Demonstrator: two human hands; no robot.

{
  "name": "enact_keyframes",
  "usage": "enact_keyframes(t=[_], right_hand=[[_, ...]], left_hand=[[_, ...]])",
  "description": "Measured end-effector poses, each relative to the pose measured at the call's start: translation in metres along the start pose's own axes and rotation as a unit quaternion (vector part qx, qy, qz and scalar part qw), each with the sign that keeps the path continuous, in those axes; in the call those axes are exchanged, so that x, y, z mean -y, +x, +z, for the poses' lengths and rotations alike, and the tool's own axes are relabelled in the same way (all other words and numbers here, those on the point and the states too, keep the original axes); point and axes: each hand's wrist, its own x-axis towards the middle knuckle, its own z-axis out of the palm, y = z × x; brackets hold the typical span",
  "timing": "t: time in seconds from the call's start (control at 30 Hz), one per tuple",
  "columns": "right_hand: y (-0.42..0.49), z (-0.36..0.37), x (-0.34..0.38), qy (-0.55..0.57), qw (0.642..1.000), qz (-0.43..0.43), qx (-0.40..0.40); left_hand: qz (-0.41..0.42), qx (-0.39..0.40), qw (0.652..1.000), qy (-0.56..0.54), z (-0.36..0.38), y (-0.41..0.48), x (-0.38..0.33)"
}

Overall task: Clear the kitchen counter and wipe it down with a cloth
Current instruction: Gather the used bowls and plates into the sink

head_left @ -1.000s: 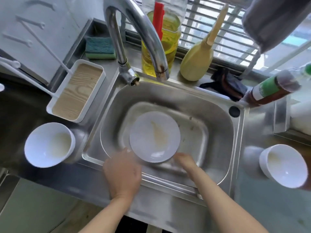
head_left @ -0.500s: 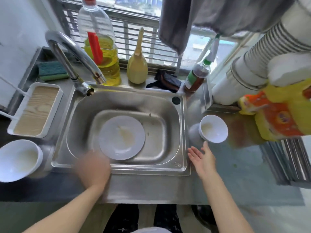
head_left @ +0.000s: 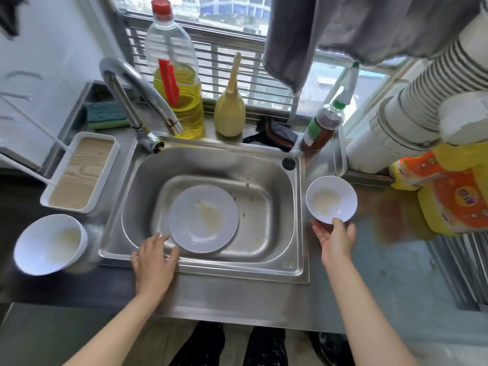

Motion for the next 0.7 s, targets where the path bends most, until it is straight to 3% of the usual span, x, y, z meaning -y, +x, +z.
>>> enact_keyframes(t=[0.07,0.13,0.23,0.33,0.5,0.7], right_hand=[[-0.015,0.014,-0.007,-0.009,0.999,-0.006,0.038],[-0.03,0.029,-0.018,-0.029,0.996,0.006,0.083],[-0.054,0.057,-0.046,-0.076,0.984,0.05,0.156],[-0.076,0.083,-0.074,-0.126,0.965,0.078,0.215],[-0.1,0.115,-0.106,-0.194,0.936,0.098,0.277],[-0.116,0.125,-0.116,-0.196,0.932,0.123,0.279]], left_hand=[[-0.01,-0.043,0.997,-0.063,-0.012,0.001,-0.001],[-0.105,-0.13,0.97,-0.175,-0.032,0.001,-0.003],[-0.321,-0.251,0.835,-0.37,-0.072,0.0,0.006],[-0.414,-0.297,0.731,-0.454,-0.085,0.001,0.033],[-0.437,-0.232,0.592,-0.637,-0.091,0.009,0.068],[-0.399,-0.189,0.545,-0.713,-0.096,0.015,0.077]])
